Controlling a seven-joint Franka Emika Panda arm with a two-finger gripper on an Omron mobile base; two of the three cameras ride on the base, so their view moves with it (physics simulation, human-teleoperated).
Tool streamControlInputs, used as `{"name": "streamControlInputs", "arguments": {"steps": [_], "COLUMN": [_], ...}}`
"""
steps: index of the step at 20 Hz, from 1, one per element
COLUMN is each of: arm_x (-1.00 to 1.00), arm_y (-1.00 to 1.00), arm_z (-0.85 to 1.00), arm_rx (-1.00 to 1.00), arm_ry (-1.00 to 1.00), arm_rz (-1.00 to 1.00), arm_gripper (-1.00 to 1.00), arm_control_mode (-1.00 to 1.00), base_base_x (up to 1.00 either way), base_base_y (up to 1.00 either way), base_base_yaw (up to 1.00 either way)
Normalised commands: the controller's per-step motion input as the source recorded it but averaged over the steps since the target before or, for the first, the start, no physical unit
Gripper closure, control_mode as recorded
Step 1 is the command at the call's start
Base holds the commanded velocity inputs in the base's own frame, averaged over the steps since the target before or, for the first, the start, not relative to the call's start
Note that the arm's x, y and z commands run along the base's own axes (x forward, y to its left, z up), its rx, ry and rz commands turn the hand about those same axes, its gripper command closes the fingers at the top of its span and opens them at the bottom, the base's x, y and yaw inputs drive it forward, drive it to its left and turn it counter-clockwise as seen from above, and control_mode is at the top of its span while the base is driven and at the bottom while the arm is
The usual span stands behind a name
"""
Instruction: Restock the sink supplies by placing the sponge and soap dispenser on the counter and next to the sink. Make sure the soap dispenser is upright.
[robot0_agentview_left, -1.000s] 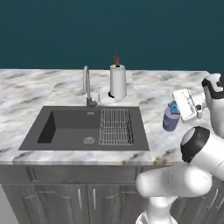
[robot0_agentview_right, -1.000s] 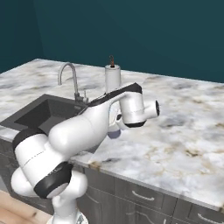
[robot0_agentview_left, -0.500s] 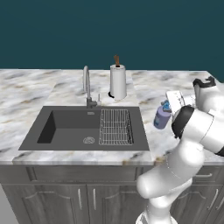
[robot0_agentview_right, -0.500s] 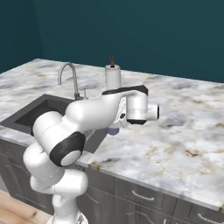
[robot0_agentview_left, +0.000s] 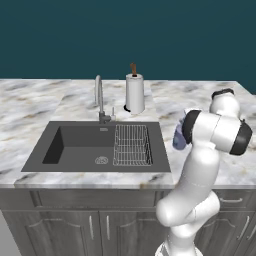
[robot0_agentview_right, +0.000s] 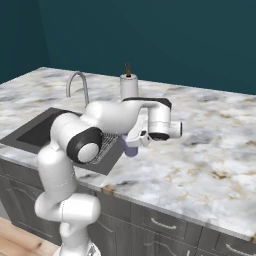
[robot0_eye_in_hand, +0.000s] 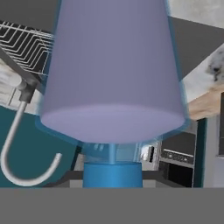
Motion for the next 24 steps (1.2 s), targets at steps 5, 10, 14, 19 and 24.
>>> {"name": "streamControlInputs", "arguments": {"steps": [5,10,14,19,24], "arm_x": [0.33,0.48,0.49,0.34,0.1], "arm_y": [0.0,0.0,0.0,0.0,-0.01], "arm_z": [-0.3,-0.15,-0.11,-0.23,-0.37], "arm_rx": [-0.01,0.0,0.0,0.0,0.0], "arm_ry": [0.07,0.01,0.0,0.02,0.03], "arm_rz": [0.01,0.01,0.02,0.02,0.02], "arm_gripper": [1.0,1.0,1.0,1.0,1.0], "arm_control_mode": [-1.0,-1.0,-1.0,-1.0,-1.0], "base_base_x": [0.0,0.0,0.0,0.0,0.0], "base_base_y": [0.0,0.0,0.0,0.0,0.0], "base_base_yaw": [0.0,0.0,0.0,0.0,0.0]}}
